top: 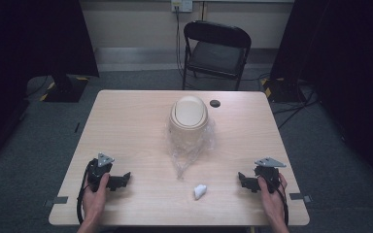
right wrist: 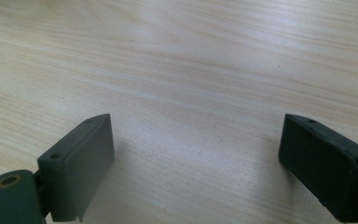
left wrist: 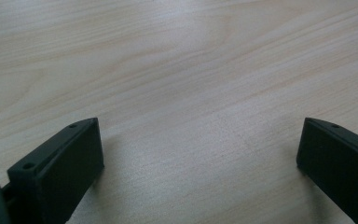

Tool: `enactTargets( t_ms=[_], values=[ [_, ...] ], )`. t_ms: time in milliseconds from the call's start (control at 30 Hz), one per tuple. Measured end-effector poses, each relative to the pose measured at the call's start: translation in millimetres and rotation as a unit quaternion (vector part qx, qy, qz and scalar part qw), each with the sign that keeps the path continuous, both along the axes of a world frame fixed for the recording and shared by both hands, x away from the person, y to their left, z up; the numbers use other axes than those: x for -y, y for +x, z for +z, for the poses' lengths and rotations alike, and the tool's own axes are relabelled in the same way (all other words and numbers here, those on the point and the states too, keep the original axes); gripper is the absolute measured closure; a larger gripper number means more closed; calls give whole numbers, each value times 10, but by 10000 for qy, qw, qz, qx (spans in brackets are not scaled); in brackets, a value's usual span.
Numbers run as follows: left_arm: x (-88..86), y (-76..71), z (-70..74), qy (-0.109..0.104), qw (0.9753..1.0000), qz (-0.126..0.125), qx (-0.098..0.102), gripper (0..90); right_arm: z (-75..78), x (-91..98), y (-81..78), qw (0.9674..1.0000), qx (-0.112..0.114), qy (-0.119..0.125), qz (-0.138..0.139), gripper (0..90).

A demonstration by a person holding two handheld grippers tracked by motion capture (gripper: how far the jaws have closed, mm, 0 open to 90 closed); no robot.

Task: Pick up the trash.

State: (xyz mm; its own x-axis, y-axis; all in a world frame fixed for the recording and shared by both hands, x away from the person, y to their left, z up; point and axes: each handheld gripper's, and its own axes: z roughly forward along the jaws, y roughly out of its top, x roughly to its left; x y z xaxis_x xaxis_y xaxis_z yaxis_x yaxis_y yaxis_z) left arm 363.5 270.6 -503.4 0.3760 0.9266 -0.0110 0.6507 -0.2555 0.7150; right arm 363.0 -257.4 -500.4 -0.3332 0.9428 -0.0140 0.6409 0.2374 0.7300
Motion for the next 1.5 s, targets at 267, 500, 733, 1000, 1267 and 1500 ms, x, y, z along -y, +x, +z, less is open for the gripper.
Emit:
enactTargets(
  t_ms=[267,500,733,1000,1267,1500],
  values=[
    [-12,7,-2,-9,10000,-67,4,0,1,-7,4,10000,-2,15,-24,96],
    [-41,14,1,31,9998,-214,1,0,43,-62,24,9999,-52,86,139,134],
    [-41,14,1,22,9998,-218,0,0,211,-250,-12,9986,91,283,437,135],
    [-42,17,1,31,9997,-225,-1,0,329,-448,79,9966,124,327,746,136],
    [-42,17,1,32,9997,-225,-1,0,428,-657,206,9942,153,315,1012,137],
    [-43,17,1,35,9997,-227,0,0,569,-796,314,9927,242,328,1139,151]
  ],
)
